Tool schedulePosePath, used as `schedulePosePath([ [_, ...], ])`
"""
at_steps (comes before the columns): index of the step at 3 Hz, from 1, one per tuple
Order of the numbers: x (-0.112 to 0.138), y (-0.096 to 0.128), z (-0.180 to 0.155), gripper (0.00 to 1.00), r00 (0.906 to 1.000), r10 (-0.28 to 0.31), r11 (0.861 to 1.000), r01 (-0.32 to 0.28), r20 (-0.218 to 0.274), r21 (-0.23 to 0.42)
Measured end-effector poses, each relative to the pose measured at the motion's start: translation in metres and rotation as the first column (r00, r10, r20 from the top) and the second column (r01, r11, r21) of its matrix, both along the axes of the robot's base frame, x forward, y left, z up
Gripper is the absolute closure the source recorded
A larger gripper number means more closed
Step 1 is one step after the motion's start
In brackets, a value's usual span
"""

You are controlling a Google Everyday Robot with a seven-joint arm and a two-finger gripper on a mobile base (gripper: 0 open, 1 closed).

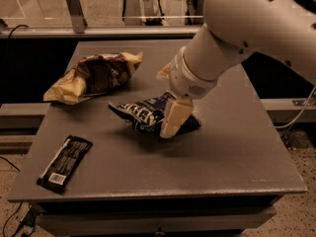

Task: Pick blue chip bag

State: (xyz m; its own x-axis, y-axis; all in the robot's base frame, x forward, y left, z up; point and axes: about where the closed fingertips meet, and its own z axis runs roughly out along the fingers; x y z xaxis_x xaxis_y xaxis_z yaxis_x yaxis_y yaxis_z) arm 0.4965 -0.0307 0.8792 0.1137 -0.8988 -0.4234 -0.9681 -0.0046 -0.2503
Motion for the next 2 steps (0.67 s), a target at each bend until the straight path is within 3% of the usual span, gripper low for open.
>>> schedulePosePath([
  [2, 0.0002, 0.0180, -0.0062, 0.65, 0.9992, 0.038, 0.999, -0.038, 0.013, 0.001],
])
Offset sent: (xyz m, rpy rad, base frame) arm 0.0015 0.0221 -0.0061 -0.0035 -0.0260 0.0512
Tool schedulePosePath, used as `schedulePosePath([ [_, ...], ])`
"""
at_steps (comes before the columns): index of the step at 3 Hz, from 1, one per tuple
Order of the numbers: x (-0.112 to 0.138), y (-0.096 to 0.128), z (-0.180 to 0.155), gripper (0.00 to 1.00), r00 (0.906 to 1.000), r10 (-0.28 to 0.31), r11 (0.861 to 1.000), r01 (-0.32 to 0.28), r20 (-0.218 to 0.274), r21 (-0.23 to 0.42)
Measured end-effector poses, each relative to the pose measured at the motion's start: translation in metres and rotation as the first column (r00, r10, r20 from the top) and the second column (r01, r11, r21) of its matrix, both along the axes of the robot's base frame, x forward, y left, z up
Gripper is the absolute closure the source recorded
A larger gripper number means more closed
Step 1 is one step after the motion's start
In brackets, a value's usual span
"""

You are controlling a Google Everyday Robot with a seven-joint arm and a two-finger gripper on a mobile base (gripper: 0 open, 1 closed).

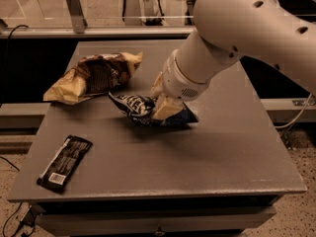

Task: Pick blue chip bag

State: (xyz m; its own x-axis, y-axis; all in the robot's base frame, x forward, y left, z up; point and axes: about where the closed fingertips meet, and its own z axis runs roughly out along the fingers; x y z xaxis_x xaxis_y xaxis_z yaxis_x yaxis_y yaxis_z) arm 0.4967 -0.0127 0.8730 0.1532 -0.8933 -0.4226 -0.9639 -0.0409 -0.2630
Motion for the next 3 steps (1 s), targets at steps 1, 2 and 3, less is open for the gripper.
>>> schedulePosePath([
  [1, -0.008, 0.002, 0.025, 0.89, 0.9984, 0.022, 1.000, -0.022, 0.053, 0.015],
  [2, -0.028, -0.020, 0.080, 1.00, 0.9914, 0.008, 1.000, -0.009, 0.131, 0.006],
  [3, -0.028, -0.020, 0.080, 1.00, 0.9914, 0.008, 1.000, -0.009, 0.131, 0.006],
])
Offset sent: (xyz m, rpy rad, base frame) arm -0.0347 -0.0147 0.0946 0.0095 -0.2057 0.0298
